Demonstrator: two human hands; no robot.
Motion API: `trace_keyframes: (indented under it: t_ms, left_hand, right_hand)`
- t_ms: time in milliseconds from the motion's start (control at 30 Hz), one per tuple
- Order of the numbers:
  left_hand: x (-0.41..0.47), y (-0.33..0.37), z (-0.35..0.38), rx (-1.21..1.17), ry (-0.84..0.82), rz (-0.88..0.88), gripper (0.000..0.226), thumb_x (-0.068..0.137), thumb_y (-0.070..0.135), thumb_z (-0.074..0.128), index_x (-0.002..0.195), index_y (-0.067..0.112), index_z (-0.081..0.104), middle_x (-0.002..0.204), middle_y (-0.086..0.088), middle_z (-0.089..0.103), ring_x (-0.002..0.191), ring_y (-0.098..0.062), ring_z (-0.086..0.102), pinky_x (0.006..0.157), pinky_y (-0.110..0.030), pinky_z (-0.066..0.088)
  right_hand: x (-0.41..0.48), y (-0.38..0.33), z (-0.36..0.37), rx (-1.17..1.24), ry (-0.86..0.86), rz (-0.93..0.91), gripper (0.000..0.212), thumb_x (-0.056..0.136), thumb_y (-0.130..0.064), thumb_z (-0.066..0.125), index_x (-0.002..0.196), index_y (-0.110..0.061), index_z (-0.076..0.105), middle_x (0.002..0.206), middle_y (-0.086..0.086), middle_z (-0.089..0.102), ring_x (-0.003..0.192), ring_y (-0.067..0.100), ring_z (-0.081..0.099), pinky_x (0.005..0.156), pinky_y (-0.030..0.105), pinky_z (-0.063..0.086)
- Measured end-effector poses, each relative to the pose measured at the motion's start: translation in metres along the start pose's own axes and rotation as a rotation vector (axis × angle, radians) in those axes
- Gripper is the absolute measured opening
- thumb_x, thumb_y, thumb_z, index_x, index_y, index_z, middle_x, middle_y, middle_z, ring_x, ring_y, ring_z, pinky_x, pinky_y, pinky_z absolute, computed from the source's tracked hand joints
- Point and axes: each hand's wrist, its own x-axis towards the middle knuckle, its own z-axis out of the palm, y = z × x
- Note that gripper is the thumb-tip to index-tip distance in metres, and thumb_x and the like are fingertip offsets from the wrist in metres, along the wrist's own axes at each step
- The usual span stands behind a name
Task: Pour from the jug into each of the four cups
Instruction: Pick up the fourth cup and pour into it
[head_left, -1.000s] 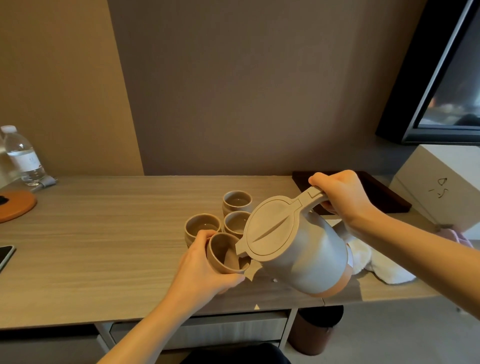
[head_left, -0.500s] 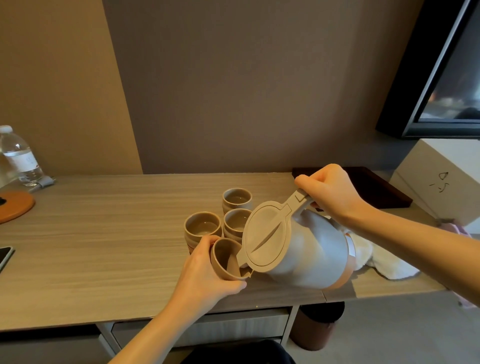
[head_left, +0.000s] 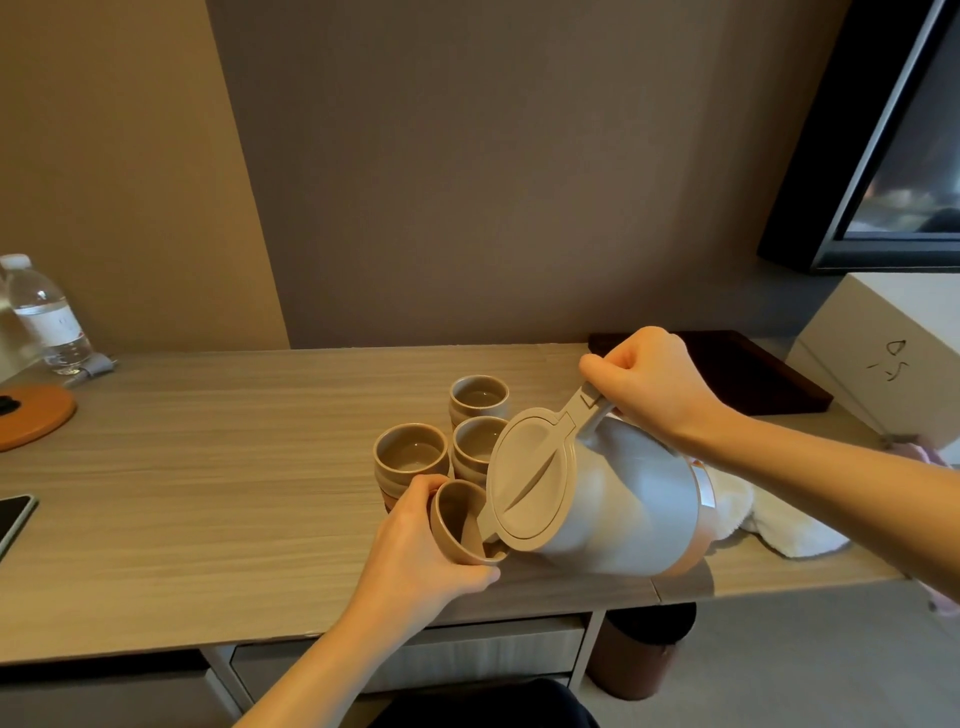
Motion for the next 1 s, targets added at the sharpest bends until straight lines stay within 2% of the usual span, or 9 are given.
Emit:
trace_keyframes:
  t_ms: [233, 400, 700, 1000]
  left_hand:
    - [0.0, -0.0007, 0.0017, 0.013, -0.005, -0.006, 0.082, 0.048, 0.035, 0.095, 0.112, 0.041, 0.044, 0.107, 0.022, 0.058, 0.099, -0.003, 0.059, 0.076, -0.014, 0.05]
    - [-0.0002, 0.0009, 0.0021, 0.016, -0.009, -0.002, 0.082, 0.049, 0.035, 0.095, 0.11, 0.043, 0.042, 0.106, 0.024, 0.057, 0.099, -0.001, 0.058, 0.074, -0.012, 0.047]
    - [0.0, 0.0032, 0.0009, 0.019, -0.004, 0.003, 0.081, 0.049, 0.036, 0.095, 0.11, 0.044, 0.042, 0.105, 0.026, 0.056, 0.097, 0.002, 0.057, 0.068, -0.008, 0.045]
    - [-0.0004, 0.0004, 0.0022, 0.016, 0.001, 0.007, 0.081, 0.05, 0.037, 0.095, 0.111, 0.043, 0.042, 0.106, 0.025, 0.057, 0.099, 0.0, 0.058, 0.076, -0.012, 0.049]
  right_hand:
    - [0.0016, 0.0032, 0.0057, -0.013, -0.029, 0.002, 0.047, 0.085, -0.027, 0.054, 0.044, -0.004, 0.057, 0.058, 0.022, 0.064, 0.062, 0.036, 0.067, 0.062, 0.053, 0.057]
    - [0.0028, 0.0041, 0.0067, -0.018, -0.038, -0.001, 0.047, 0.084, -0.029, 0.053, 0.049, 0.001, 0.061, 0.058, 0.023, 0.064, 0.061, 0.037, 0.067, 0.06, 0.053, 0.056]
    - [0.0044, 0.0016, 0.0046, -0.034, -0.027, -0.011, 0.046, 0.085, -0.026, 0.054, 0.047, -0.001, 0.06, 0.058, 0.023, 0.064, 0.061, 0.037, 0.066, 0.059, 0.049, 0.056]
    - [0.0042, 0.0004, 0.0023, -0.035, -0.038, -0.015, 0.047, 0.083, -0.026, 0.054, 0.046, 0.003, 0.058, 0.058, 0.025, 0.063, 0.061, 0.042, 0.064, 0.056, 0.05, 0.053]
